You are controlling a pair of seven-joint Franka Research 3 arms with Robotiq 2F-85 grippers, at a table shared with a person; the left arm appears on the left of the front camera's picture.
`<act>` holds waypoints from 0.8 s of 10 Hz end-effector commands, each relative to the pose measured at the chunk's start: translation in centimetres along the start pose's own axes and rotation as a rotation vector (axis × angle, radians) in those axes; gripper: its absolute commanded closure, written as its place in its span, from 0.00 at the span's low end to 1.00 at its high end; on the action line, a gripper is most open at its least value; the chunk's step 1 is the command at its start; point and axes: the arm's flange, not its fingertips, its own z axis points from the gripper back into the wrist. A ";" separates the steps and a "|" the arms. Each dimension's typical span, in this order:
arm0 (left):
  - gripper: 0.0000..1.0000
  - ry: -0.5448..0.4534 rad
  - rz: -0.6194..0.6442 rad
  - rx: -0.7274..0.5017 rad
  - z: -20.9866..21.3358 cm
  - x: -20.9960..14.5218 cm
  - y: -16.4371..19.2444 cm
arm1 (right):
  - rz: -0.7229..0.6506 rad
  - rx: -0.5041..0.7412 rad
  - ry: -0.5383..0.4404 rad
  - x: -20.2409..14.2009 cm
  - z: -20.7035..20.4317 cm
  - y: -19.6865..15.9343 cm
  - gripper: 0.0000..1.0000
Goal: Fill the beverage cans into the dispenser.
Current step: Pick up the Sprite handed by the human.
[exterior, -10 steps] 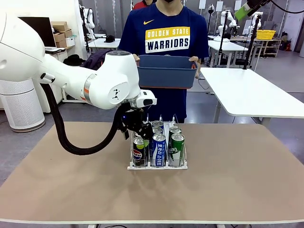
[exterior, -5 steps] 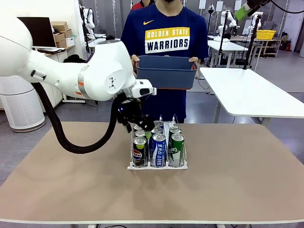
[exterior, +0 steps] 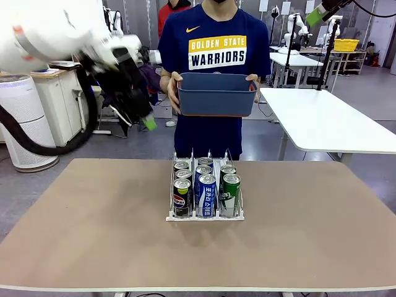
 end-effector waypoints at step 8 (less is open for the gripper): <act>0.00 -0.111 -0.165 0.078 15.4 4.4 -2.4 | -0.001 0.002 0.003 -0.1 -0.1 0.0 0.00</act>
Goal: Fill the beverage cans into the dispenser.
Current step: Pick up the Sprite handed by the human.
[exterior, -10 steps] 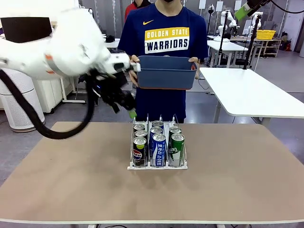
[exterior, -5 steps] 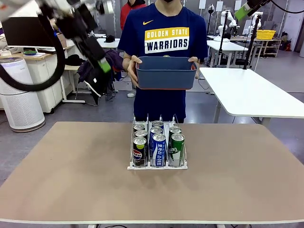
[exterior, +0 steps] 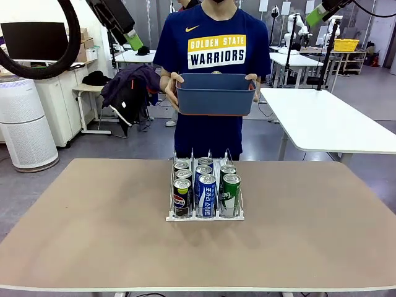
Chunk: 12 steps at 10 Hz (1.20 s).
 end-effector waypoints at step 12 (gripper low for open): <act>0.00 -0.060 0.086 0.031 2.0 2.3 -1.2 | -0.001 0.002 0.003 -0.1 -0.1 0.0 0.00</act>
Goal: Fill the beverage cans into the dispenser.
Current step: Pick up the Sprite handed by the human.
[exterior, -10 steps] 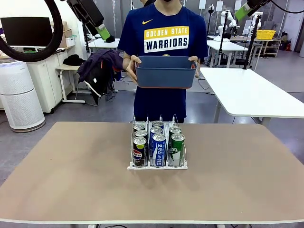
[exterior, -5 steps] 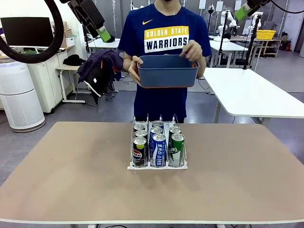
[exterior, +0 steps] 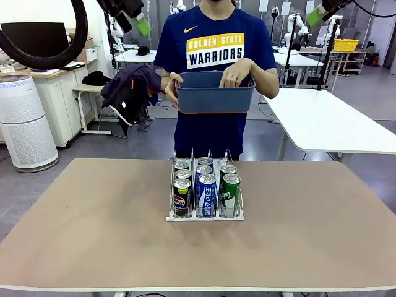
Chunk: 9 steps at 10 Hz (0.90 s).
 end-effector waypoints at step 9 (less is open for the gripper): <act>0.00 0.009 0.014 0.104 3.7 0.2 -1.4 | -0.001 0.002 0.003 -0.1 -0.1 0.0 0.00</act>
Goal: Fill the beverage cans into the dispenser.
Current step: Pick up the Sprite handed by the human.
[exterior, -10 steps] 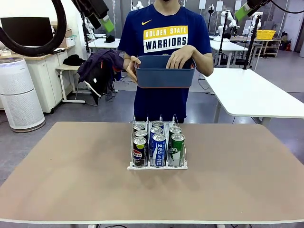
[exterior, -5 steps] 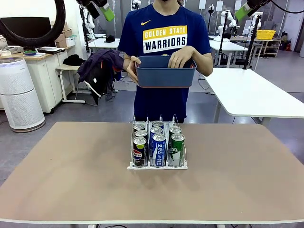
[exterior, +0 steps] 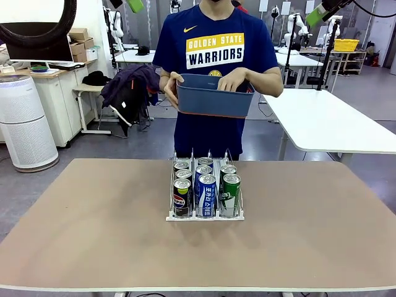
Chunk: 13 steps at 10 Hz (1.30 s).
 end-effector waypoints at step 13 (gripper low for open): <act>0.00 0.000 0.000 0.000 0.0 0.0 0.0 | -0.001 0.002 0.003 -0.1 -0.1 0.0 0.00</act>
